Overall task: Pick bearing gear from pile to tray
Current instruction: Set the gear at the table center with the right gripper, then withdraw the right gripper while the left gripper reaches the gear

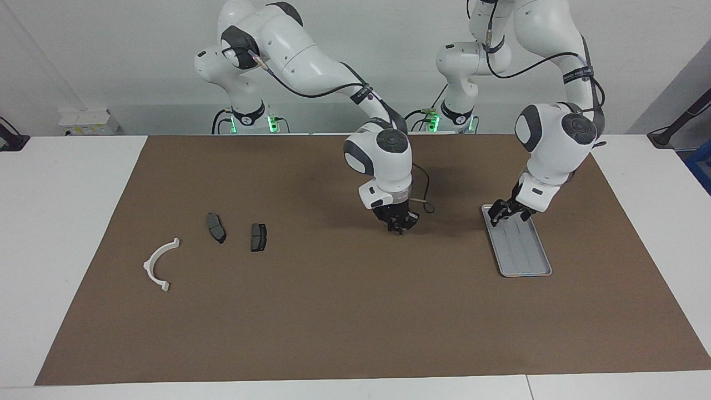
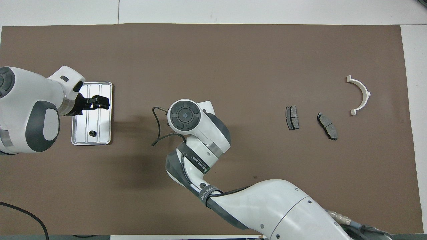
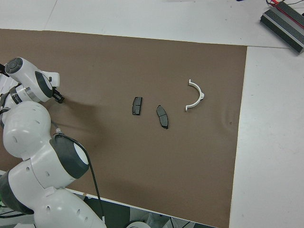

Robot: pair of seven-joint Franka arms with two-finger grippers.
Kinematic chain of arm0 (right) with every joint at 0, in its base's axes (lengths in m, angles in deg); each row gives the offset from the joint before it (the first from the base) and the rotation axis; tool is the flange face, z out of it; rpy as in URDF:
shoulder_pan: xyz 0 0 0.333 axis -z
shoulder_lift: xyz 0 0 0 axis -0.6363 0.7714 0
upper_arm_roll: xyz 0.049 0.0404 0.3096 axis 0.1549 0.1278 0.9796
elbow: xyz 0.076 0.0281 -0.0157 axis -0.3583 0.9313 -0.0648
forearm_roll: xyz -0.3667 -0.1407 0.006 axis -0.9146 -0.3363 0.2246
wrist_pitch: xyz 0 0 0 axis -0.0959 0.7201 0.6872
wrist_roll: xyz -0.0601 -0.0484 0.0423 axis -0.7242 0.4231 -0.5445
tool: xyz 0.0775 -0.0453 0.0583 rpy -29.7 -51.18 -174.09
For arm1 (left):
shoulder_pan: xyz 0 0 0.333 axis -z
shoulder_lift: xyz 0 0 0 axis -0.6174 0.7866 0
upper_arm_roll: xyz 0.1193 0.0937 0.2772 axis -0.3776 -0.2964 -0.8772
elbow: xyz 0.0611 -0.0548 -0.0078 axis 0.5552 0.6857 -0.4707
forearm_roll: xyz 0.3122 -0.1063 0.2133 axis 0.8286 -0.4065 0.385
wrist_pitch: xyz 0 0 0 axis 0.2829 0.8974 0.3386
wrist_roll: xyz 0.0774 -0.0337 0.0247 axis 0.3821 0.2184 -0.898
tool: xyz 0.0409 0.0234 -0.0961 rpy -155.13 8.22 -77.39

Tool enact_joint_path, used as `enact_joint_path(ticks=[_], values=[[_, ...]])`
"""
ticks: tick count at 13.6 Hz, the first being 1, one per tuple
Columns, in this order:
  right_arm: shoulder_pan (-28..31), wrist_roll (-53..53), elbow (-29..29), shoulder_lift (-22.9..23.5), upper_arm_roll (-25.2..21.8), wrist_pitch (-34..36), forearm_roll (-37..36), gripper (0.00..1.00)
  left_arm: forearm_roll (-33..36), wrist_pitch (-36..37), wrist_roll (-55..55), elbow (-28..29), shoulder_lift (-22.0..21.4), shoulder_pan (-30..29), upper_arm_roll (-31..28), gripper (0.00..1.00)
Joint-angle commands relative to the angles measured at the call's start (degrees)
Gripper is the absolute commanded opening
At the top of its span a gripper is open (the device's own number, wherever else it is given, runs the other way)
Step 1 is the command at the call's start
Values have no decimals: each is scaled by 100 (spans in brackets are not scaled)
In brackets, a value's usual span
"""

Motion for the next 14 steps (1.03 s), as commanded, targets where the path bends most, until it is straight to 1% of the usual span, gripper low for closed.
enact_joint_path(ticks=[1,3,4,5,6,8,10,12,13,14], values=[[44,-144,-61,-35,2,89,-115,100,-79,-73,-96,-106,84,71,-53,100],[106,-118,-236,-70,-7,360,-107,100,-79,-73,-114,-106,84,89,-53,100],[158,-83,-437,-105,-16,640,-98,100,-79,-91,-314,-123,84,185,-53,100],[298,-56,-648,-201,-25,887,-115,100,-79,-213,-812,-149,93,394,-61,100],[491,83,-694,-333,10,1002,-89,100,-79,-327,-1173,-158,154,623,-70,100],[790,863,-677,-658,28,1283,-10,100,-36,-311,-1675,-281,250,1027,-79,100],[1080,1418,-677,-895,37,1547,8,100,-9,-267,-2151,-535,522,1353,-79,100],[1309,1831,-677,-1054,28,1794,235,100,8,-249,-2851,-851,951,1879,-97,100],[1458,2086,-677,-1116,28,1864,376,100,235,-258,-3552,-1122,1285,2221,-114,100],[1634,2393,-677,-1168,28,1987,455,100,568,-267,-4142,-1290,1462,2416,-106,100]])
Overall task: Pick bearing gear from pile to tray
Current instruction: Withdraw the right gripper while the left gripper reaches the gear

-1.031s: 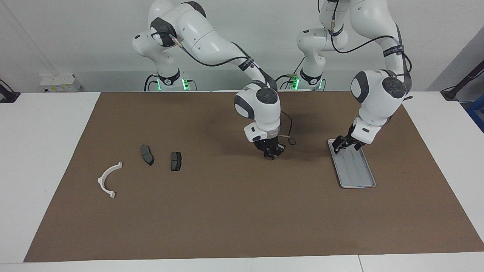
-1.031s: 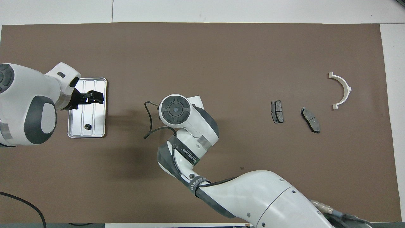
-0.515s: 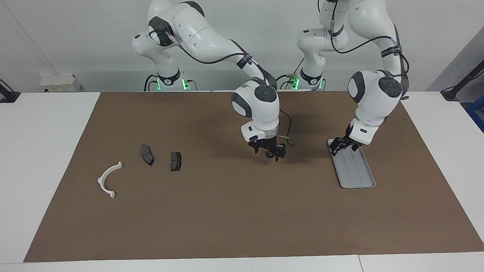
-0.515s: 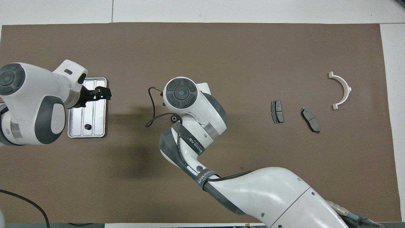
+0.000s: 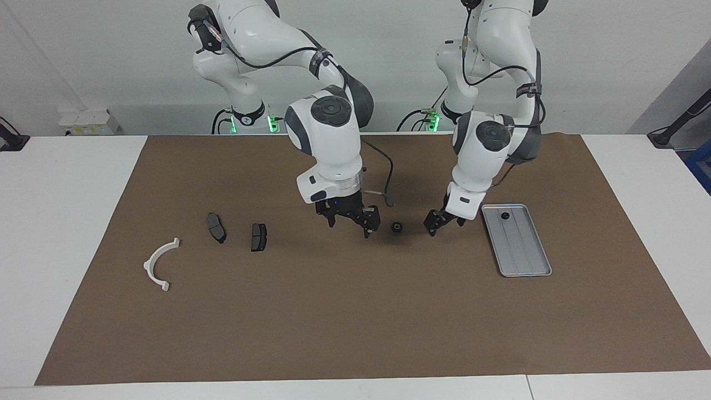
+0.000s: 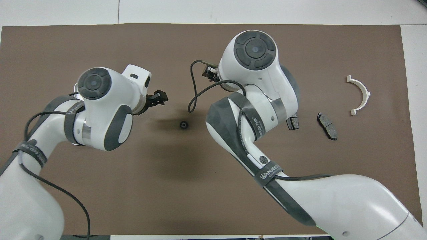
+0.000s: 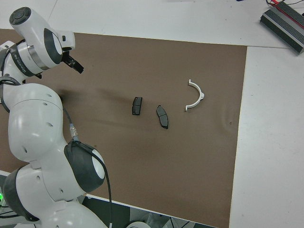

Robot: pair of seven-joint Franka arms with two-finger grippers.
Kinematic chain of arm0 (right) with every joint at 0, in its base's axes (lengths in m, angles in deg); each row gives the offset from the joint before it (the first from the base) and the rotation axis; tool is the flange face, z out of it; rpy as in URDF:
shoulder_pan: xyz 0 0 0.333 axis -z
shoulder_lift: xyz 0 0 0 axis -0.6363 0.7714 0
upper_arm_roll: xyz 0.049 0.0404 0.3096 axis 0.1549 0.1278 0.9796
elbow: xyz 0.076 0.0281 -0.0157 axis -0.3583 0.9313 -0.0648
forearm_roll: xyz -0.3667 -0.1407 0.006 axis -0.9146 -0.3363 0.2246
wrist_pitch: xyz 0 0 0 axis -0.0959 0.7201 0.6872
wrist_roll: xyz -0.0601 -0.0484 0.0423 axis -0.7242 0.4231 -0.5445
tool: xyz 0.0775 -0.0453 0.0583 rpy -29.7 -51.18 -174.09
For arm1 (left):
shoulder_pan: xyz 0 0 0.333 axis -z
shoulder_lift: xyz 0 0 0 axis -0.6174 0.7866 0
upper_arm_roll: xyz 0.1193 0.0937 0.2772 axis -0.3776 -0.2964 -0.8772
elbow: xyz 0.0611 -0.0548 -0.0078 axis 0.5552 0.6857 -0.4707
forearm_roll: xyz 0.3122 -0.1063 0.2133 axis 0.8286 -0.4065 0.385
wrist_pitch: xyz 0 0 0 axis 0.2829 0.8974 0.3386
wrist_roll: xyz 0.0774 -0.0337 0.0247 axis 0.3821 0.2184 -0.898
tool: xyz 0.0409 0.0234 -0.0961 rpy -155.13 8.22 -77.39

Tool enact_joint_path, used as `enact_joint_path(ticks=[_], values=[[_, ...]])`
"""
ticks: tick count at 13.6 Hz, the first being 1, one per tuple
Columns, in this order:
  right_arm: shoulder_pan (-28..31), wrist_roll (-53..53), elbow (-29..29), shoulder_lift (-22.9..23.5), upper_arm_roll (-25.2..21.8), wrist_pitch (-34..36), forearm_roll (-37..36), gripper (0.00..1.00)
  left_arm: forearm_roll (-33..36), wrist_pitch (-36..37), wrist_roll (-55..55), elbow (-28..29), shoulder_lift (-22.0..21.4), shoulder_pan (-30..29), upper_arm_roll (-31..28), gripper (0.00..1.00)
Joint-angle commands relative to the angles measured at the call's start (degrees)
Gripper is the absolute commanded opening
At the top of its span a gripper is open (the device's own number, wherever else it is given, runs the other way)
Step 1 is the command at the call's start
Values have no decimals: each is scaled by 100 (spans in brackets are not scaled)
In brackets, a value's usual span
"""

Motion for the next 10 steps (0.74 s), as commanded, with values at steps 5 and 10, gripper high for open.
enact_joint_path(ticks=[5,10], values=[[1224,2363,85,-377,95,707,500,100,561,-196,-1361,-310,677,875,-94,93],[1919,4463,198,-754,42,1051,492,100,570,-241,-1361,-36,615,919,-77,91]])
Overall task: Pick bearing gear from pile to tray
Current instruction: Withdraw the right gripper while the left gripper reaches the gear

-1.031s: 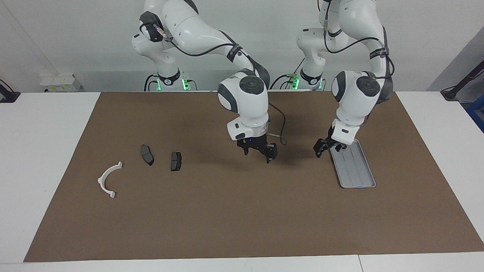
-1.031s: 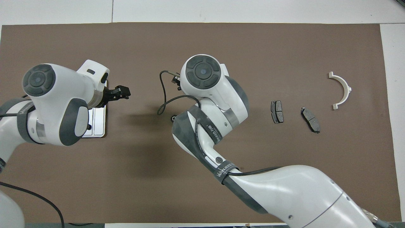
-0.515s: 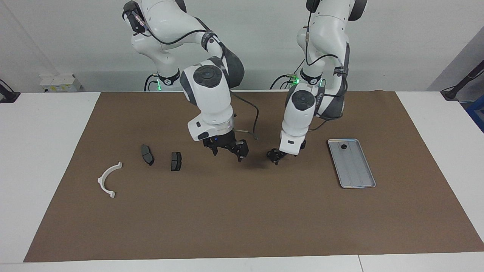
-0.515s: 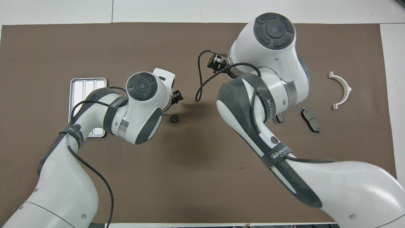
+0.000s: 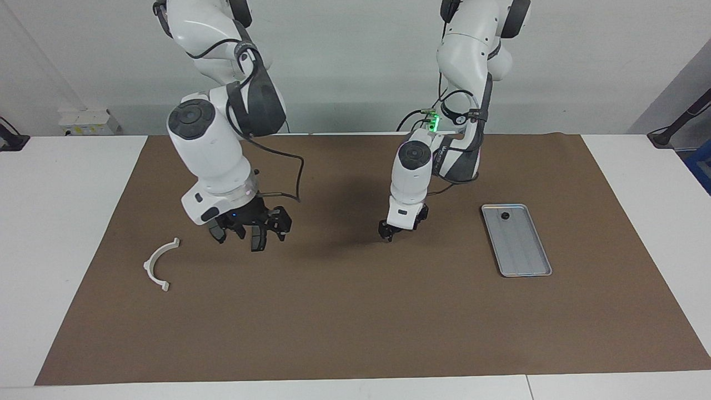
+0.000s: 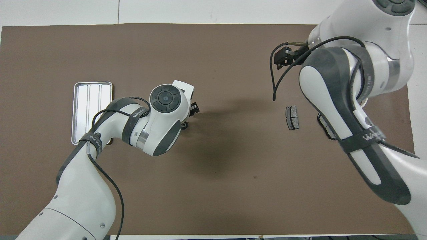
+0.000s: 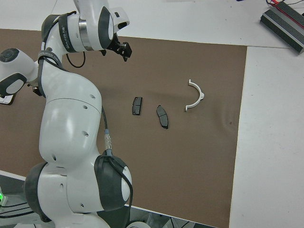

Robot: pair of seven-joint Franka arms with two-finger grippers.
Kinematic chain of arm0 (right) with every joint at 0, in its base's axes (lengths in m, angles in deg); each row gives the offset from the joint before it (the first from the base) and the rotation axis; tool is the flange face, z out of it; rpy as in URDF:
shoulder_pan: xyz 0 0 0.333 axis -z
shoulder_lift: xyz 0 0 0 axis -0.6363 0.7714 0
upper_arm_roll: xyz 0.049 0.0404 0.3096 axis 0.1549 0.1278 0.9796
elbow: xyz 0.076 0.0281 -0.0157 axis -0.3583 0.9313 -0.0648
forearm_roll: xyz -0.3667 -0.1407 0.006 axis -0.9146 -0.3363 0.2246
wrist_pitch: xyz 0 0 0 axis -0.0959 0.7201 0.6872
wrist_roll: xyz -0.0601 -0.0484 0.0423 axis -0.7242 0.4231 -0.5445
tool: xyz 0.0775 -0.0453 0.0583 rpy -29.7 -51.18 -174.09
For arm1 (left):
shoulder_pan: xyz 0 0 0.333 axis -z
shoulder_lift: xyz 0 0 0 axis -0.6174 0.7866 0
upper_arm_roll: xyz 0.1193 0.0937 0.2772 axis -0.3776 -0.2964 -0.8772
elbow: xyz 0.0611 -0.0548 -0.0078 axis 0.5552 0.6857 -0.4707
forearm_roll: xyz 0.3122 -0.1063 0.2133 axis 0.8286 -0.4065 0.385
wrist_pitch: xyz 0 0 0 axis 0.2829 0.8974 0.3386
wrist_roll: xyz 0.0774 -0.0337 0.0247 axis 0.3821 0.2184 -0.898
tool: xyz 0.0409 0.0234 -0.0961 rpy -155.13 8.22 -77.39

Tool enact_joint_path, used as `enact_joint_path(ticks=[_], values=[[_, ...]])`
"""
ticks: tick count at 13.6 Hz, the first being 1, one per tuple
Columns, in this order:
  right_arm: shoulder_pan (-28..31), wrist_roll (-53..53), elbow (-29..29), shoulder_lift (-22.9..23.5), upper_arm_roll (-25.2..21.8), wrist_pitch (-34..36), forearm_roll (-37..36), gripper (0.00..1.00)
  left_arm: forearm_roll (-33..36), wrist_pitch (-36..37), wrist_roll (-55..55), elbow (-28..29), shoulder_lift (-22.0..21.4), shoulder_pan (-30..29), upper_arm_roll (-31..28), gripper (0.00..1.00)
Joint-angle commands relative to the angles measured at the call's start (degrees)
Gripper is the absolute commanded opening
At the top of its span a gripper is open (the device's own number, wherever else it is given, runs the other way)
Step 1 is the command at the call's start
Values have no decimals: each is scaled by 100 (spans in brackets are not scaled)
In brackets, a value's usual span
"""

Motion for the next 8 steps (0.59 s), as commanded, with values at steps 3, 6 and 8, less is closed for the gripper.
enact_joint_path(ticks=[3,6,8], values=[[330,1718,363,-621,-150,228,108,100,136,-183,-132,242,-100,118,-20,90],[444,2090,407,-990,-265,632,47,100,118,-542,-298,444,-118,127,-20,87],[541,2081,564,-1350,-273,852,20,100,118,-579,-325,489,-118,136,-20,84]])
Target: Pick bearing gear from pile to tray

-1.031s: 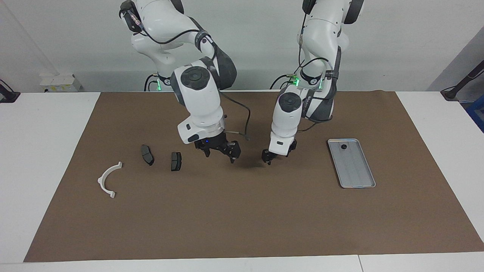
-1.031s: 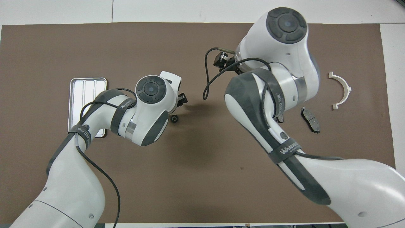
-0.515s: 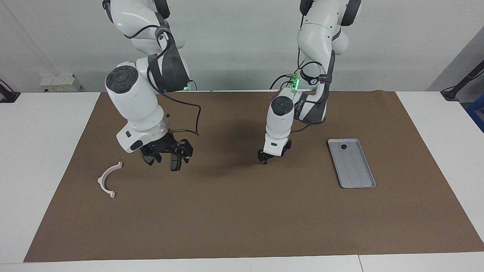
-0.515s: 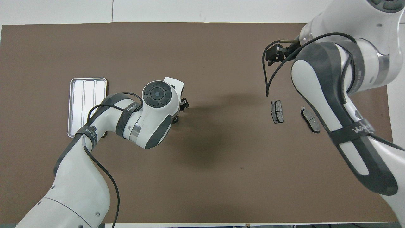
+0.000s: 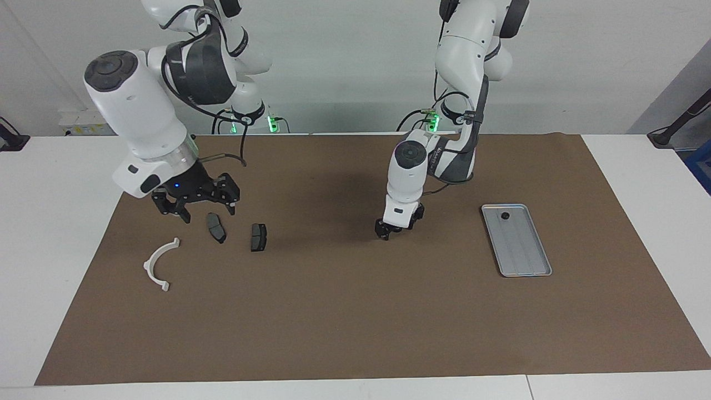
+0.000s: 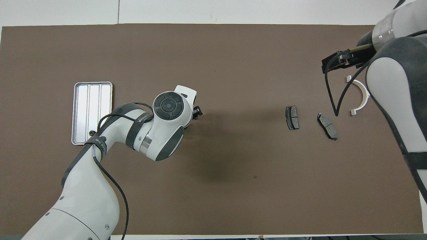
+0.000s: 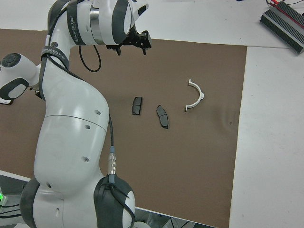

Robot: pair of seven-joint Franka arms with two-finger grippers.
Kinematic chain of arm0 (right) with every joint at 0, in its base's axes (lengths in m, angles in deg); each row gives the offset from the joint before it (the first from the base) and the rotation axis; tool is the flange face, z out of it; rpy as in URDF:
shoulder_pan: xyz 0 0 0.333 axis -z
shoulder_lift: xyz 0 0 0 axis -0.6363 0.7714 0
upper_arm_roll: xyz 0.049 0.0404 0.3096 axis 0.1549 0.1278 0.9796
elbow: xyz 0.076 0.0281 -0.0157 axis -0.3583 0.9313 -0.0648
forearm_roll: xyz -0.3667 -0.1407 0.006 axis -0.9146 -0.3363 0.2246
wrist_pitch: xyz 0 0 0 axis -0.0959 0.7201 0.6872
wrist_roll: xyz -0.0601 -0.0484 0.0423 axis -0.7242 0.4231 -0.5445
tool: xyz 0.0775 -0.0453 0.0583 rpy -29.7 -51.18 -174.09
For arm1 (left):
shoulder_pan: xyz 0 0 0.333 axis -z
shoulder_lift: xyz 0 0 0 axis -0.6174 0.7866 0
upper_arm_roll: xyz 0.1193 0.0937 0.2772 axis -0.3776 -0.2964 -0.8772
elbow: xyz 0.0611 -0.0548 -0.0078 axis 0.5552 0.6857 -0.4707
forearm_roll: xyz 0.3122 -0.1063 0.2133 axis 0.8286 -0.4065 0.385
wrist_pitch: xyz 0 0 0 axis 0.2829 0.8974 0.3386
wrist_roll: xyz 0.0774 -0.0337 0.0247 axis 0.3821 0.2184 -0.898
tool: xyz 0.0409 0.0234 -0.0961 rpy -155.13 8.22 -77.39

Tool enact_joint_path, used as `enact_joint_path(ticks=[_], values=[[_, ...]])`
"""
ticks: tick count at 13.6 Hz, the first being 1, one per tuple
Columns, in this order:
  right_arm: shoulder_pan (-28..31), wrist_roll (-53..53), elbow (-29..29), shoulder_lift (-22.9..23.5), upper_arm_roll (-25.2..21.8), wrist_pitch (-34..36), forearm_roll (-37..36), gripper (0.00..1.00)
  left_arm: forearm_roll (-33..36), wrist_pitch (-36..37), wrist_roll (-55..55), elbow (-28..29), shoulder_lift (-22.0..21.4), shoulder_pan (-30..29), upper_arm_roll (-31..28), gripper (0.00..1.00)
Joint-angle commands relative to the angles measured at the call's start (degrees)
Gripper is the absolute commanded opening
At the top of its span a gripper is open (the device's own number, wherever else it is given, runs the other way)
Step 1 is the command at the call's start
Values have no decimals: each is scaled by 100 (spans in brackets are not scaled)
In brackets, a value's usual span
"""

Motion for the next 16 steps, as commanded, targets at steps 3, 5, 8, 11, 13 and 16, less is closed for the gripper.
enact_joint_path(ticks=[3,5,8,11,13,16], values=[[179,121,621,-934,15,407,3,100,118,-124,-196,248,-112,72,-44,72],[188,78,804,-1223,15,486,-76,100,118,-106,-188,248,-129,72,-44,59],[206,-1,1226,-1619,-29,504,-85,100,118,-62,-188,266,-147,80,-44,58],[249,-11,1359,-1752,-64,504,-85,100,118,-62,-188,309,-156,107,-53,58],[267,-2,1359,-1726,-56,504,-85,100,118,-62,-188,345,-173,116,-53,58],[276,-2,1350,-1682,-64,513,-85,100,118,-62,-170,354,-182,116,-53,22]])
